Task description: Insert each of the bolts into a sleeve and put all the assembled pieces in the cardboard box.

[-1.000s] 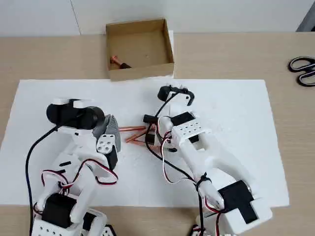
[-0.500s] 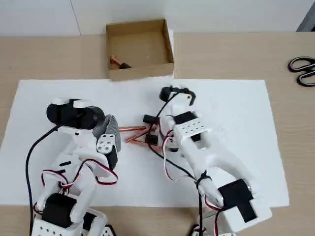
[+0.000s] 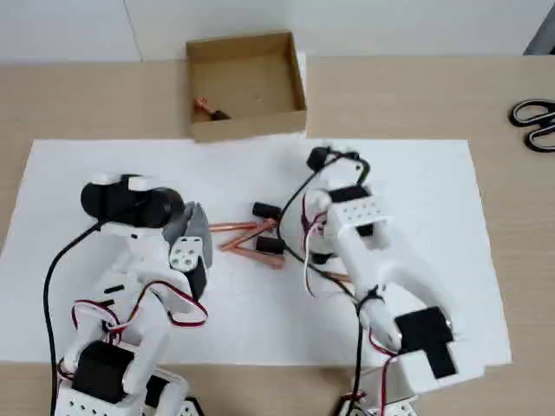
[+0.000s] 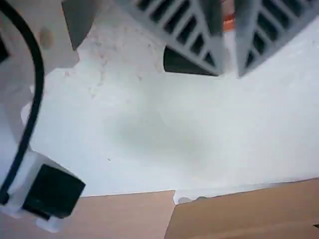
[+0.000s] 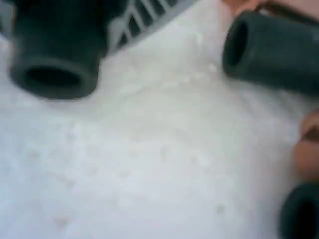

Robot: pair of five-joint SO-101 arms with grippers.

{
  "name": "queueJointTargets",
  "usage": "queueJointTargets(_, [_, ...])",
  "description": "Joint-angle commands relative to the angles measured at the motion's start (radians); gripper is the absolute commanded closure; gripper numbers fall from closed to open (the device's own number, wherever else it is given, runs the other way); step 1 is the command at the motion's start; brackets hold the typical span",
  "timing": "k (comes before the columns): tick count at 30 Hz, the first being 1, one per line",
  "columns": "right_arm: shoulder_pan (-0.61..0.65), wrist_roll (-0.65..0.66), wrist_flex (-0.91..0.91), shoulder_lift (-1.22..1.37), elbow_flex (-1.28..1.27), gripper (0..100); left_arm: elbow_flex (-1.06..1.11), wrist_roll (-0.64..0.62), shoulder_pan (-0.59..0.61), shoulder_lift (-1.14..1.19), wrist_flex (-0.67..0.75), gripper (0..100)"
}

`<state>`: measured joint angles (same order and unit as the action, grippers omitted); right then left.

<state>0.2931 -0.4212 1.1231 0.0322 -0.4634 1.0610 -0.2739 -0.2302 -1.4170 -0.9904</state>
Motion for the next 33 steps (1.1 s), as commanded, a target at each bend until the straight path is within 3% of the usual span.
queueJointTargets(1, [-0.033, 0.006, 0.131, -0.105, 0.190, 99.5, -0.010, -0.002, -0.006, -0.011, -0.003, 99])
queueJointTargets(8, [-0.033, 0.032, 0.337, -0.325, 0.552, 99.5, -0.042, -0.080, -0.021, -0.011, -0.035, 99])
queueJointTargets(14, [-0.035, 0.078, 0.456, -0.575, 0.551, 99.5, -0.087, -0.083, -0.129, -0.005, -0.149, 99])
queueJointTargets(21, [-0.056, 0.092, 0.456, -1.000, 0.319, 99.2, -0.088, -0.081, -0.132, -0.003, -0.147, 99])
queueJointTargets(26, [-0.277, 0.258, 0.248, -1.354, -0.100, 99.4, -0.082, -0.071, -0.163, 0.000, -0.152, 99])
queueJointTargets(30, [-0.403, 0.367, -0.044, -1.615, -0.437, 99.5, -0.088, 0.092, -0.272, 0.048, -0.144, 99])
queueJointTargets(33, [-0.406, 0.370, -0.094, -1.778, -0.574, 99.5, -0.108, 0.199, -0.311, 0.147, -0.121, 99])
